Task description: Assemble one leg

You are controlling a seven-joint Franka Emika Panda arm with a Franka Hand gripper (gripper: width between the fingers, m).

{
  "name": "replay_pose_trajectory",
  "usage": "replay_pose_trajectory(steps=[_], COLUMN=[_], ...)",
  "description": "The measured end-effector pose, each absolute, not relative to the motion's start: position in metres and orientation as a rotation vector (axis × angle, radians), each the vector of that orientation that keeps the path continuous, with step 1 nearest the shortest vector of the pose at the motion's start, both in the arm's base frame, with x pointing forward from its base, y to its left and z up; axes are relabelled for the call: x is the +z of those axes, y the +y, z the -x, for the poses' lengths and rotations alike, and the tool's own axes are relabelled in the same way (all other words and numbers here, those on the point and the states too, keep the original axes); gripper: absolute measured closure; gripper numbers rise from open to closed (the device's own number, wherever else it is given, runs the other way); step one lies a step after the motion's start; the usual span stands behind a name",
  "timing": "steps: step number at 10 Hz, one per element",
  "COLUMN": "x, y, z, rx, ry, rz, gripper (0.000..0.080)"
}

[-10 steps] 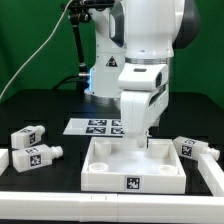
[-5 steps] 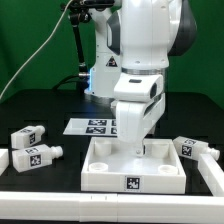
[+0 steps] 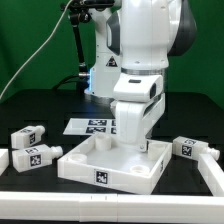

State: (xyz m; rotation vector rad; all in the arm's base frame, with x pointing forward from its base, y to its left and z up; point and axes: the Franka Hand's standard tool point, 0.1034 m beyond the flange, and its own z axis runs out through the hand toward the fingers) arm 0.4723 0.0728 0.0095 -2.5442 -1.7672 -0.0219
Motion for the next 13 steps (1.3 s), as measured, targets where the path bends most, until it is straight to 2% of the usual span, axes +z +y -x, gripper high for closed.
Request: replay_pose_trajectory(steps=[4, 8, 13], x=[0.012, 0.01, 0.011], y=[0.073, 0.091, 0.112], z=[-0.489, -0.515, -0.519], rx=[-0.039, -0.07, -0.096], ry=[-1.888, -2.074, -2.077], rz=[2.474, 2.351, 2.335], gripper=[0.0745, 0.0745, 0.0745])
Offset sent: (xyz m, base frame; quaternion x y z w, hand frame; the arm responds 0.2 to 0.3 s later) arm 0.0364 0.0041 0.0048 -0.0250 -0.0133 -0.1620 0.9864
